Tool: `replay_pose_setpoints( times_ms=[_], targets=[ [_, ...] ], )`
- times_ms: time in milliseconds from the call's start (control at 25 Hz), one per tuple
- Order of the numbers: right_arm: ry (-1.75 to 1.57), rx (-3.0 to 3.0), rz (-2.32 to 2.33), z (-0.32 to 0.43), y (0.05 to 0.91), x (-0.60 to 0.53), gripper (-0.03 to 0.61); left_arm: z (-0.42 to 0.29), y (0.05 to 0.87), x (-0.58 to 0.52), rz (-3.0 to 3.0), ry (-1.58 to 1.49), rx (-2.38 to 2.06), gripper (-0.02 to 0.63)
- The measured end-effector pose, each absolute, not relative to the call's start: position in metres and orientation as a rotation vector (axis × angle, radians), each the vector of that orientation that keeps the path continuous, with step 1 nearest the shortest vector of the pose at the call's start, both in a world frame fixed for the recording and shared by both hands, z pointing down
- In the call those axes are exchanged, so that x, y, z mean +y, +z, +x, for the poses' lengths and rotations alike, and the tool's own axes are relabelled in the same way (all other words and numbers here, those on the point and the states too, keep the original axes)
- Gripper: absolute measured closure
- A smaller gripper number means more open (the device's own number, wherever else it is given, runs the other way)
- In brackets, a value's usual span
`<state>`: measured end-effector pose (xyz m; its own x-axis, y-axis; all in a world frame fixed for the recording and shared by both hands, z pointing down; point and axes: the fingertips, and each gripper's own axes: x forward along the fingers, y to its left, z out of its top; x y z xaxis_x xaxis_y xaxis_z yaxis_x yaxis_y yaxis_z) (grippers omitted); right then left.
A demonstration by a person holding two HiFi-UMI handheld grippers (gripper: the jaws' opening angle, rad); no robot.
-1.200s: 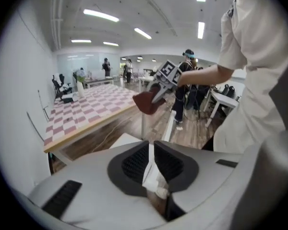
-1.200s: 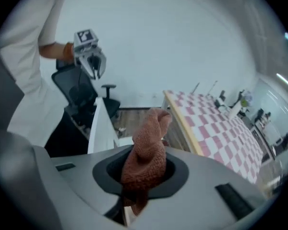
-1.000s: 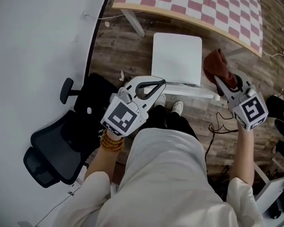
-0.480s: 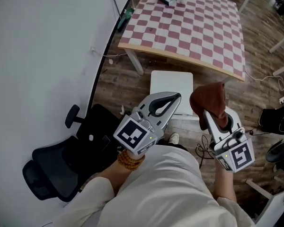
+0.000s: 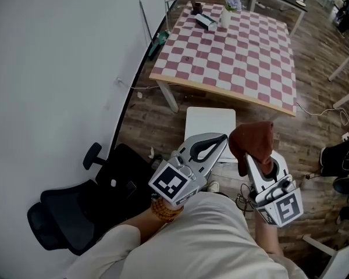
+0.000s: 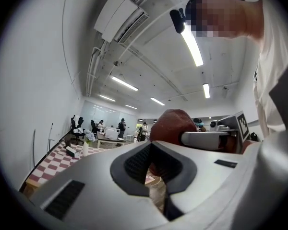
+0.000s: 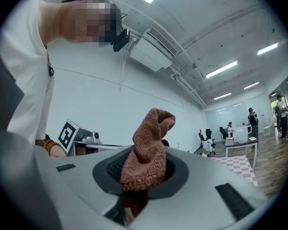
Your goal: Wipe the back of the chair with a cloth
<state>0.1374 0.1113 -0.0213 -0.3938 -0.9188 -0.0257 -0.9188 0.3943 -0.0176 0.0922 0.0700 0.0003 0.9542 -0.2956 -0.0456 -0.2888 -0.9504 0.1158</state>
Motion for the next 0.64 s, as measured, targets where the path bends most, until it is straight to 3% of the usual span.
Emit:
replay_pose_setpoints(
  times_ms=[640],
  targets=[
    [0.022, 2.608, -1.725, 0.138, -0.008, 0.13, 0.497, 0.093, 0.012, 0.088, 2.977, -0.067, -0.499, 0.594]
  ],
)
